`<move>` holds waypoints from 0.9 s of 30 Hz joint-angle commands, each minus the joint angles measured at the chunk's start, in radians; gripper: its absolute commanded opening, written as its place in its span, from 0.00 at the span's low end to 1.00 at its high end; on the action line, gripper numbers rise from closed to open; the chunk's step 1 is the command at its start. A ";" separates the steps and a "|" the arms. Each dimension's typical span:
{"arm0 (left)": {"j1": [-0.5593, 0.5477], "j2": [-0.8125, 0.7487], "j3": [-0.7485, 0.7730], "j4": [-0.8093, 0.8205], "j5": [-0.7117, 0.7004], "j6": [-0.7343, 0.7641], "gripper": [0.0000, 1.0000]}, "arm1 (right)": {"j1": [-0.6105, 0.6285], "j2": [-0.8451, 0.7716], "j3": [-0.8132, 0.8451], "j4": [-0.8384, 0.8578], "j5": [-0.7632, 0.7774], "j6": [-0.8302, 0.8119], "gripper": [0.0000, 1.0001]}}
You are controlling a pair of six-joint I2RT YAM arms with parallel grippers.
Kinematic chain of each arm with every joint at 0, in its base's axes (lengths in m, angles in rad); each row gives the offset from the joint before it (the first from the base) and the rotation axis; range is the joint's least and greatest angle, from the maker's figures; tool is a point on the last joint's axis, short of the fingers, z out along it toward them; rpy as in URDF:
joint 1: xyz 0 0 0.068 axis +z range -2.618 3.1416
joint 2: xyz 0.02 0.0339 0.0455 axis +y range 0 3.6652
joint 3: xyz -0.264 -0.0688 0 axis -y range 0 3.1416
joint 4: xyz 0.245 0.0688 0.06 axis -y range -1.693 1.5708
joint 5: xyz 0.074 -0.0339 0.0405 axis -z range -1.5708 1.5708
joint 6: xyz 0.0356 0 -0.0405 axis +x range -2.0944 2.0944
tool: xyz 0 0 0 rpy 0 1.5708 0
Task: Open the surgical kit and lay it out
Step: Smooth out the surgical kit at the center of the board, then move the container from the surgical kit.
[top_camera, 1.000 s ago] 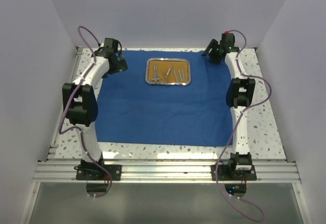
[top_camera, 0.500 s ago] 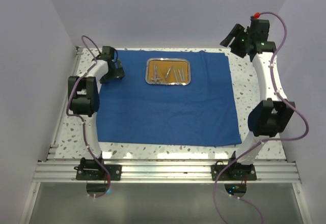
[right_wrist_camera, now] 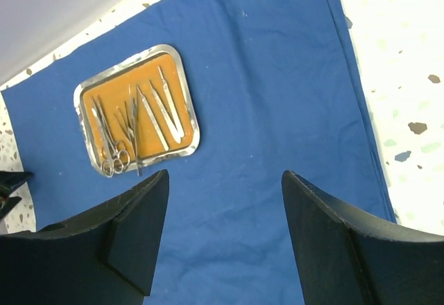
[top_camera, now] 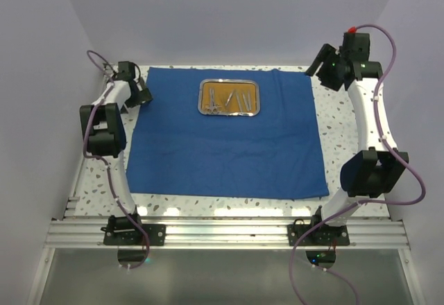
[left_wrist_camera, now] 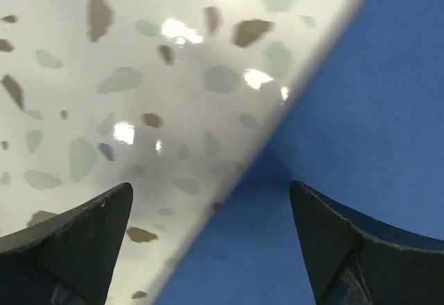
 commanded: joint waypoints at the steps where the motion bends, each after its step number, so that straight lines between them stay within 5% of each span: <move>1: -0.090 -0.034 0.109 -0.005 0.009 0.055 1.00 | -0.001 -0.038 -0.039 0.011 -0.027 -0.024 0.70; 5: -0.219 -0.066 0.186 0.009 0.026 0.064 1.00 | -0.001 -0.049 -0.123 0.013 -0.073 0.043 0.69; 14: -0.312 0.007 0.209 0.078 0.157 0.001 0.99 | 0.045 -0.093 -0.311 0.013 -0.053 0.051 0.69; 18: -0.360 0.114 0.336 0.020 0.167 0.017 0.99 | 0.045 -0.105 -0.282 -0.040 -0.009 0.024 0.70; 27: -0.400 0.183 0.315 0.057 0.217 0.009 0.97 | 0.045 -0.138 -0.303 -0.071 0.052 -0.014 0.70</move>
